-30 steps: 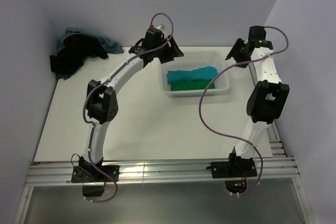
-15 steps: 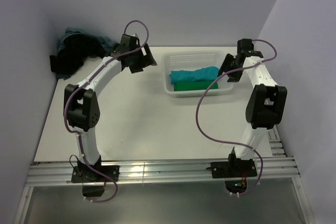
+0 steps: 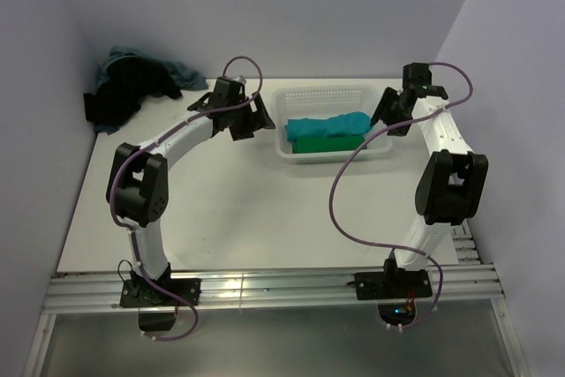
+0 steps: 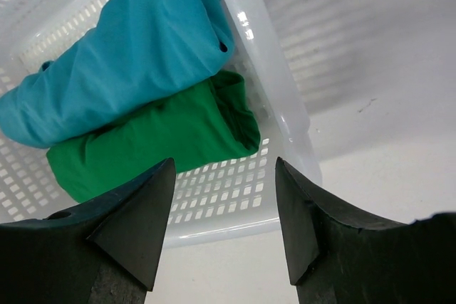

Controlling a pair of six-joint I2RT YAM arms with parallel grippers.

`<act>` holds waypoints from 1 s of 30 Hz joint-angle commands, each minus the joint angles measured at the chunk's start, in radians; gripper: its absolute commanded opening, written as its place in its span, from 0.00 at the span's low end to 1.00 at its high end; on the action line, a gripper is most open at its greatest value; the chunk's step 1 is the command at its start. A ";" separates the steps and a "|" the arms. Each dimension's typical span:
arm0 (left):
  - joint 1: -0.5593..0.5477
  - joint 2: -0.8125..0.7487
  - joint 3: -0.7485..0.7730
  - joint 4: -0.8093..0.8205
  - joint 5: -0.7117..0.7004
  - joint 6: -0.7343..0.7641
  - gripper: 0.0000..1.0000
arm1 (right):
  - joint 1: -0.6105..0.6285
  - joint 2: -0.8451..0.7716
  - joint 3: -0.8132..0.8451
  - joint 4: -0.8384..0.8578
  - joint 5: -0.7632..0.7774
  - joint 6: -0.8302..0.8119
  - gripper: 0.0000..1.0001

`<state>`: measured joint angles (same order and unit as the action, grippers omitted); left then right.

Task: Roll the t-shirts
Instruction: Place the rolled tshirt into the container

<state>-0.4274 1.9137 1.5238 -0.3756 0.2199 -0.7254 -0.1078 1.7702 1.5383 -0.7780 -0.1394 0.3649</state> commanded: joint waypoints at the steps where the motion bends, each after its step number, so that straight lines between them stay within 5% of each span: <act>1: -0.004 -0.001 -0.004 0.081 0.032 -0.025 0.84 | -0.007 -0.035 0.028 -0.023 0.058 -0.018 0.65; 10: -0.025 0.068 0.027 0.106 0.061 -0.029 0.72 | -0.007 -0.146 -0.087 -0.012 0.115 0.011 0.65; 22: -0.059 0.130 0.059 0.133 0.061 -0.054 0.44 | -0.013 -0.094 -0.202 0.068 0.096 0.100 0.60; 26: -0.068 0.165 0.094 0.144 0.073 -0.060 0.28 | -0.035 -0.028 -0.179 0.098 0.083 0.141 0.41; 30: -0.080 0.254 0.171 0.179 0.091 -0.080 0.25 | -0.084 0.035 -0.129 0.118 0.066 0.161 0.12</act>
<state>-0.4908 2.0968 1.6241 -0.2638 0.2932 -0.8047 -0.1631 1.7538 1.3640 -0.7067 -0.0681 0.5400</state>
